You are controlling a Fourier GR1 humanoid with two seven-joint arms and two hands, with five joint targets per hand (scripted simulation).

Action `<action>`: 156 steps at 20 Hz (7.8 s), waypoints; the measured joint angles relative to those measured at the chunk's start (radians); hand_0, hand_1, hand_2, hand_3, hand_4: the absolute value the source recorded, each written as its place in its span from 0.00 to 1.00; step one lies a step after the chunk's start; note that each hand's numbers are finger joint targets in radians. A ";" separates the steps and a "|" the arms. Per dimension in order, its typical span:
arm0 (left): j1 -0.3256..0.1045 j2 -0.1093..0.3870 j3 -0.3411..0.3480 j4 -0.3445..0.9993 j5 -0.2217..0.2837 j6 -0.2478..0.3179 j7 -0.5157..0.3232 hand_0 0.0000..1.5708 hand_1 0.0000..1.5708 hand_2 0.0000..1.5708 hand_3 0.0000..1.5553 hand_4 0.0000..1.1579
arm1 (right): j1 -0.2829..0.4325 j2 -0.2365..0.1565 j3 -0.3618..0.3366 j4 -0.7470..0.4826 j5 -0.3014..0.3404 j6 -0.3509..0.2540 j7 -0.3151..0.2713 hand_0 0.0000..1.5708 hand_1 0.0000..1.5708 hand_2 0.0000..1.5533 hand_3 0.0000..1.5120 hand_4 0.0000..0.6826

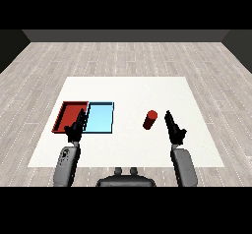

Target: Pick the red can and put it in the red box

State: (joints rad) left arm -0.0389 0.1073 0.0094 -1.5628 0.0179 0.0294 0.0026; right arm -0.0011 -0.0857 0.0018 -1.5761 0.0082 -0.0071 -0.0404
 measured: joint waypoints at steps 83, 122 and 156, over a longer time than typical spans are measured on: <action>0.068 -0.068 0.042 -0.097 0.108 -0.130 -0.441 0.00 0.00 0.00 0.00 0.00 | -0.393 -0.009 -0.172 0.703 -0.265 0.308 -0.369 0.00 0.00 0.00 0.00 0.00; 0.030 -0.063 0.070 -0.046 0.131 -0.141 -0.455 0.00 0.00 0.00 0.00 0.00 | -0.568 0.020 -0.148 0.944 -0.231 0.217 -0.401 0.00 0.00 0.00 0.00 0.00; 0.051 -0.074 0.050 -0.063 0.122 -0.127 -0.464 0.00 0.00 0.00 0.00 0.00 | -0.636 0.038 -0.101 0.983 -0.090 -0.054 -0.410 0.98 0.98 0.95 0.91 0.86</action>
State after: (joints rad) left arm 0.0120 0.0333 0.0594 -1.6254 0.1401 -0.0980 -0.4611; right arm -0.6372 -0.0482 -0.0994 -0.5929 -0.0819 -0.0611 -0.4501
